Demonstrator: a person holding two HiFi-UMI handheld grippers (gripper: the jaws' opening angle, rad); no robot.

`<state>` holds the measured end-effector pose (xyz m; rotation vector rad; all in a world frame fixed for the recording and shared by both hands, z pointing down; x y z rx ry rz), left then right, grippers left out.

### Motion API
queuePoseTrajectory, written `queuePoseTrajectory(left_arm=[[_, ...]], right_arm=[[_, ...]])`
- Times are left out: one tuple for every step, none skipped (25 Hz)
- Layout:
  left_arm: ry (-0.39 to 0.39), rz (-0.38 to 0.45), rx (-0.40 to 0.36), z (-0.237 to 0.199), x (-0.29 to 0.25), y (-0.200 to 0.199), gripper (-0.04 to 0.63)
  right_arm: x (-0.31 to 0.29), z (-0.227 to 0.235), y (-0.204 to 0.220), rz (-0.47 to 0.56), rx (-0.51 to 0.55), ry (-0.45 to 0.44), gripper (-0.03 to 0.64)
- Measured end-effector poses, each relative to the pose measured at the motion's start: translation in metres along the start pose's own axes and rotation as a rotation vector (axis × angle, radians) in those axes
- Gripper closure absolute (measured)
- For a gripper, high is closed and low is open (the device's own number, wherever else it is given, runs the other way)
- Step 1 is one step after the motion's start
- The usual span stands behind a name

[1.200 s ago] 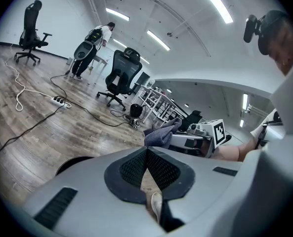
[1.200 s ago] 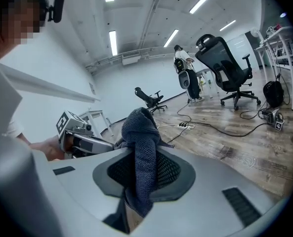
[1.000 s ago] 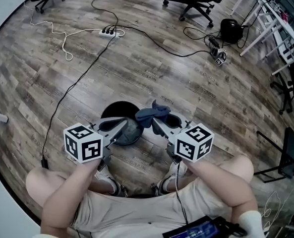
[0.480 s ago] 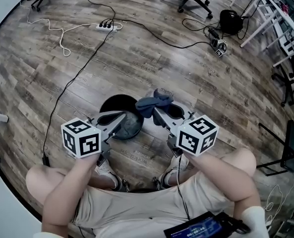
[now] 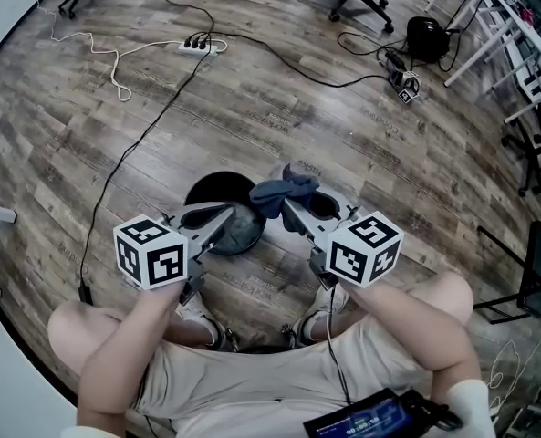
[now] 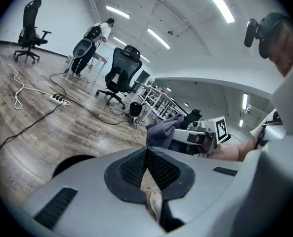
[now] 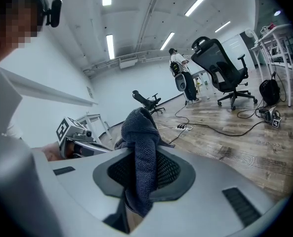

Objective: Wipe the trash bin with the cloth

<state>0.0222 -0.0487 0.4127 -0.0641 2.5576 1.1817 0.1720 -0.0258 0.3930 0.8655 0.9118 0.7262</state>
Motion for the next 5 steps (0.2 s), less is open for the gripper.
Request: queuePoseTrajectory(left_arm=[[0.000, 0.000, 0.000, 0.0003, -0.0002, -0.0002, 0.584], [0.001, 0.000, 0.001, 0.0007, -0.0004, -0.0005, 0.584], [0.001, 0.000, 0.001, 0.0013, -0.0008, -0.0007, 0.584], [0.003, 0.000, 0.002, 0.0019, -0.0013, -0.0010, 0.584], [0.004, -0.001, 0.002, 0.0026, -0.0018, -0.0011, 0.584]], right_arm=[[0.0001, -0.0001, 0.0004, -0.003, 0.000, -0.001, 0.540], [0.0005, -0.0001, 0.0007, -0.005, -0.001, -0.002, 0.540], [0.0010, 0.0000, 0.0011, -0.007, -0.001, -0.002, 0.540], [0.0018, 0.0001, 0.0015, -0.010, -0.003, -0.002, 0.540], [0.0026, 0.0003, 0.0020, -0.012, -0.004, -0.002, 0.540]])
Point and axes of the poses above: the fingertips, and each gripper's own axes: x backward along the fingers, z to its right, y out of its underside, the point moved 4 cm from there along x, backward along the fingers, and after that the axes turned 7 degrees about y, right-handed, at the moved point
